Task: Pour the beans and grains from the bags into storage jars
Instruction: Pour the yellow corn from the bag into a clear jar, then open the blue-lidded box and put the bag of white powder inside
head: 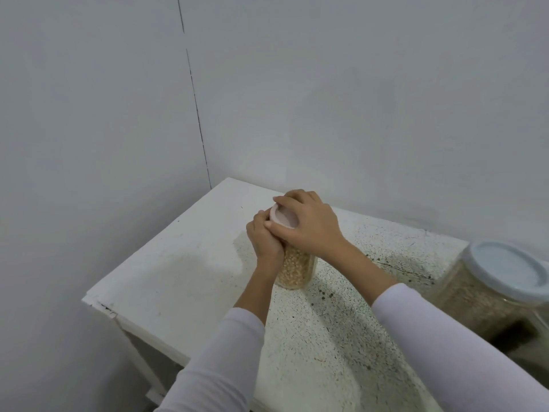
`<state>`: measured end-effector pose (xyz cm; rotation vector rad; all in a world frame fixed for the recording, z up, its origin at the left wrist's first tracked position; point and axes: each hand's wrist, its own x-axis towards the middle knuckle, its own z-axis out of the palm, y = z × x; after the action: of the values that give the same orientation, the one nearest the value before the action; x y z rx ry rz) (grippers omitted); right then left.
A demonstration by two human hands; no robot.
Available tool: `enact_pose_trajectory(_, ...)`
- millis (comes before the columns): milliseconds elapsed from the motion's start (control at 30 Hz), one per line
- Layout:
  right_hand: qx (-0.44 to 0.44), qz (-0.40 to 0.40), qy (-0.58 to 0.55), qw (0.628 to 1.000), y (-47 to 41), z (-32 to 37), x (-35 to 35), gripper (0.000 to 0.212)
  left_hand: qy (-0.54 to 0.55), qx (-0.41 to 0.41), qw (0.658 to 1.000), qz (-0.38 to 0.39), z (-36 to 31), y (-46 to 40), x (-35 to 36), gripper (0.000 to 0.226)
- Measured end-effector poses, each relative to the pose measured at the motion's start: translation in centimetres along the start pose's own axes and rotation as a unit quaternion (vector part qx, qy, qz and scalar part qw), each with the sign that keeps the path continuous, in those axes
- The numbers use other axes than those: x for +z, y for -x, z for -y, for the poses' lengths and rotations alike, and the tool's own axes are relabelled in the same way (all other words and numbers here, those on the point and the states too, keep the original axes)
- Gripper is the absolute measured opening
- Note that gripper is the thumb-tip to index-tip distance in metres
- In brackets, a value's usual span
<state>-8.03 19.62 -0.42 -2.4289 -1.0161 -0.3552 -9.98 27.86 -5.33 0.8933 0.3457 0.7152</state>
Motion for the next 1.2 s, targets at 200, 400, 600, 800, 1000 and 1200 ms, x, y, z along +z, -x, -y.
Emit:
enact_pose_trajectory(200,0.027,0.098,-0.005,0.995,-0.7,0.6,-1.4,0.063,-0.109,0.006,0.991,0.075,-1.1,0.3,-0.4,0.044)
enact_pose_trajectory(400,0.056,0.329,-0.021,0.942,-1.5,-1.2,-11.4,0.072,-0.333,0.038,0.907,0.254,-7.5,0.3,0.4,0.046)
enact_pose_trajectory(600,0.199,0.495,0.280,0.798,3.3,-5.8,-19.8,0.101,-0.741,0.086,0.489,0.452,-10.0,0.2,4.0,0.107)
enact_pose_trajectory(800,0.203,0.486,0.290,0.799,9.2,-10.5,-20.3,0.109,-0.783,0.104,0.438,0.430,-8.9,-0.9,5.2,0.093)
enact_pose_trajectory(1000,0.129,0.356,0.199,0.904,11.6,-13.6,-19.4,0.088,-0.787,0.157,0.440,0.404,-8.6,0.0,6.9,0.085)
enact_pose_trajectory(1200,0.122,0.277,0.138,0.943,10.1,-16.2,-21.8,0.093,-0.757,0.220,0.462,0.405,-8.9,1.0,14.8,0.083)
